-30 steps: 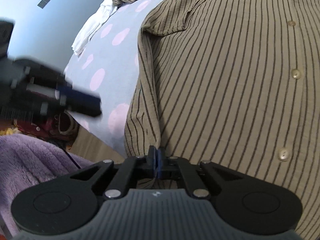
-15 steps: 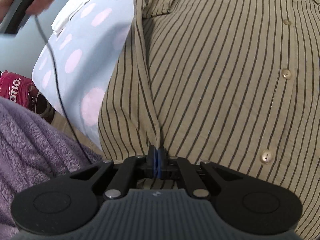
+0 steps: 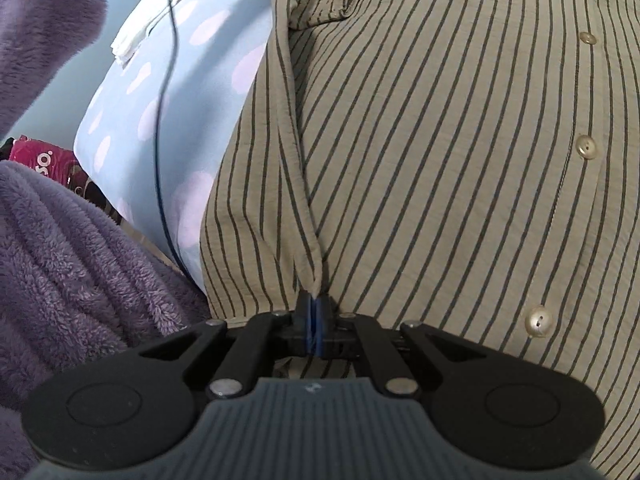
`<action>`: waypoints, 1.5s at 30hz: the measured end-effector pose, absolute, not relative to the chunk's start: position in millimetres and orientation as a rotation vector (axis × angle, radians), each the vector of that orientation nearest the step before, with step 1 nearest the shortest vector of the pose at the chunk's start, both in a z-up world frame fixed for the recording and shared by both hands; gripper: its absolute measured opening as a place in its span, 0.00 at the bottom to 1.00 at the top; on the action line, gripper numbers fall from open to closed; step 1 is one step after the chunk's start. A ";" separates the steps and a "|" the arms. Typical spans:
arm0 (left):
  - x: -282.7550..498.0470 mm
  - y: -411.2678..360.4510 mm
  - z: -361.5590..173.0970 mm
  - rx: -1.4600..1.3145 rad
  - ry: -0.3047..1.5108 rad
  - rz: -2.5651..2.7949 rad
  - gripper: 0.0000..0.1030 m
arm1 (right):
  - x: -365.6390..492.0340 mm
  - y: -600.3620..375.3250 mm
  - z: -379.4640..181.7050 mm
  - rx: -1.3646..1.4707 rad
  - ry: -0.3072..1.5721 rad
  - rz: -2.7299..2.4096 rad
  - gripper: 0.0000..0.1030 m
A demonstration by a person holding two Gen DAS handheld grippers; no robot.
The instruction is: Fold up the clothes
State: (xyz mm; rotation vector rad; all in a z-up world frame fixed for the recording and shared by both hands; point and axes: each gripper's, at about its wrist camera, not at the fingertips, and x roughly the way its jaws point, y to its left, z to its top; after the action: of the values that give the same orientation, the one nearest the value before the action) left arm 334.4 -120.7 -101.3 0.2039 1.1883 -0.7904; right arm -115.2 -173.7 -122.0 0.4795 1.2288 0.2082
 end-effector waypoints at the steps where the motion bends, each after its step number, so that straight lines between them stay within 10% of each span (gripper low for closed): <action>1: 333.3 -120.3 -100.3 0.183 1.184 -0.805 0.03 | -116.0 -173.3 -120.6 0.480 1.222 0.214 0.03; 14: 265.1 -201.6 -34.2 0.408 0.967 -0.905 0.00 | -153.5 -184.6 -92.0 0.628 1.122 0.234 0.03; 29: 189.5 -317.8 -74.1 0.612 0.966 -1.053 0.00 | -187.0 -187.3 -99.9 0.721 1.175 0.246 0.02; 45: 151.4 -254.9 -51.5 0.575 0.955 -1.053 0.19 | -197.9 -188.7 -151.1 0.818 1.291 0.232 0.02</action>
State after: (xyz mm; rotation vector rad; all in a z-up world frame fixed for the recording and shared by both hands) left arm 151.4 -254.9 -51.5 0.5753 0.9552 -1.0531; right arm -197.9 -188.7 -151.1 0.8181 1.2907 0.2324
